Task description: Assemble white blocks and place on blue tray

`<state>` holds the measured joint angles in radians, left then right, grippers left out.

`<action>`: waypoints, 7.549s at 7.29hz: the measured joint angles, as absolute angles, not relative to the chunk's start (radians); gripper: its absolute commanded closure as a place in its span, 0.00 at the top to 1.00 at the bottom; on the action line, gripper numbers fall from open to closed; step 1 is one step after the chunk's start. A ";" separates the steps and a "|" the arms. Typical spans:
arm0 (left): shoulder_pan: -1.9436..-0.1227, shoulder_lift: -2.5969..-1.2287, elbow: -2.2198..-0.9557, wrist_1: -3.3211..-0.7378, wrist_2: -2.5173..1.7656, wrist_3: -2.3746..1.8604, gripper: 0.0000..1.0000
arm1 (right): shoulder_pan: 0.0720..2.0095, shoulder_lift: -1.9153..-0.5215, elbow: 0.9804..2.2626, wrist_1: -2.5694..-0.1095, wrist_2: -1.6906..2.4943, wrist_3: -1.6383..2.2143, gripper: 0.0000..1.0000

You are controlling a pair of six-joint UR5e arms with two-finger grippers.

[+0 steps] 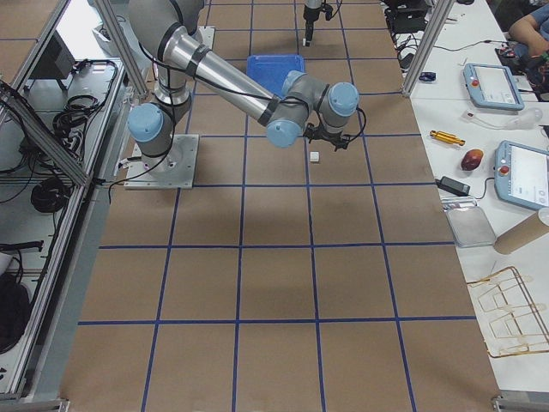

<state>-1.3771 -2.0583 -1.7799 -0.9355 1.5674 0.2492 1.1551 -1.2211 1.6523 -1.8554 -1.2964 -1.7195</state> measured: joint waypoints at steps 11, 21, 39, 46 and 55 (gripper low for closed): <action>-1.592 -1.934 -1.693 -1.158 1.524 -0.018 0.00 | 1.166 -1.109 1.751 -1.970 -1.229 -1.756 1.00; -1.869 -1.912 -1.941 -0.943 1.526 -0.331 0.00 | 1.170 -1.078 1.796 -2.076 -1.220 -1.959 0.97; -1.768 -1.858 -1.972 -0.919 1.366 -0.332 0.99 | 1.344 -1.223 1.813 -2.066 -1.106 -1.873 0.00; -1.708 -1.840 -2.044 -0.942 1.292 -0.322 0.00 | 1.662 -1.248 1.850 -2.127 -1.109 -1.610 0.00; -1.715 -1.880 -2.056 -0.935 1.227 -0.332 0.00 | 1.774 -1.229 2.069 -2.461 -1.107 -1.352 0.00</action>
